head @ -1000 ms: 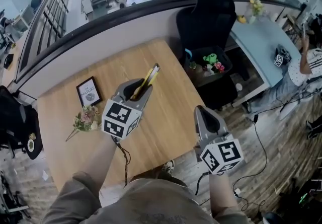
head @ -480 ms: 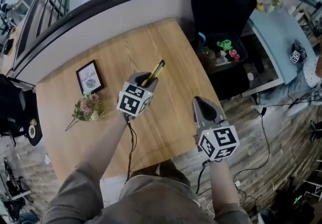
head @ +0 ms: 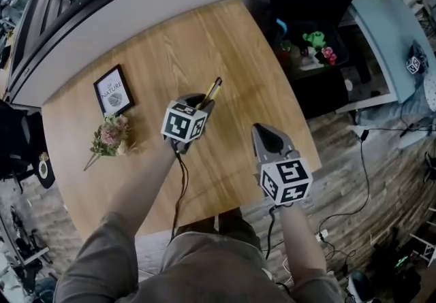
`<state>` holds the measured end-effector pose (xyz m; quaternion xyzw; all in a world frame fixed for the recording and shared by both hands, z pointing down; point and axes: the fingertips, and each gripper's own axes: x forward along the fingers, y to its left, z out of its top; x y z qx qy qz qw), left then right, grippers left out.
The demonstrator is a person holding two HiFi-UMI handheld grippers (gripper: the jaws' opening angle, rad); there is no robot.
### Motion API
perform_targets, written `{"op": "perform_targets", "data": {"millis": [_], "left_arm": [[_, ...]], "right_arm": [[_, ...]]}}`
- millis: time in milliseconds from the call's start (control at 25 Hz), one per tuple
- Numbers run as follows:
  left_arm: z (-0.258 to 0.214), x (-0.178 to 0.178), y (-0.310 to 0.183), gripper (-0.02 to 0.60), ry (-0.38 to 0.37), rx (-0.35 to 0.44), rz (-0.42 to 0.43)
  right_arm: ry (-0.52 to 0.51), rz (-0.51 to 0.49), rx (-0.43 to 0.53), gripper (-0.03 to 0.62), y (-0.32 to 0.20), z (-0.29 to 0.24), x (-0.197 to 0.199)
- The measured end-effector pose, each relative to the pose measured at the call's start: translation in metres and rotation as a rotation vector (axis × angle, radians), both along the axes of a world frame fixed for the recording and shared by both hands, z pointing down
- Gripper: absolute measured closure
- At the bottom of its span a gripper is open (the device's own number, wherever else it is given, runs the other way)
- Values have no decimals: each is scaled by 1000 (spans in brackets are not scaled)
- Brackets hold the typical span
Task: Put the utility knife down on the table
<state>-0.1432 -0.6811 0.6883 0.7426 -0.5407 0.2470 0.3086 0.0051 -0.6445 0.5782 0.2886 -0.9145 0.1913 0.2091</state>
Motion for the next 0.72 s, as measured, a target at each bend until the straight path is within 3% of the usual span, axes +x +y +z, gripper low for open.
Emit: {"op": "perform_targets", "data": {"millis": [400,720], "left_arm": [[56,8,14,466,53,-145,0],[72,19,17,463,-10,-197,62]], "right_arm": [[104,-50,-23,583,12,50,-11],[120,-36,1,583,15,46,-4]]}}
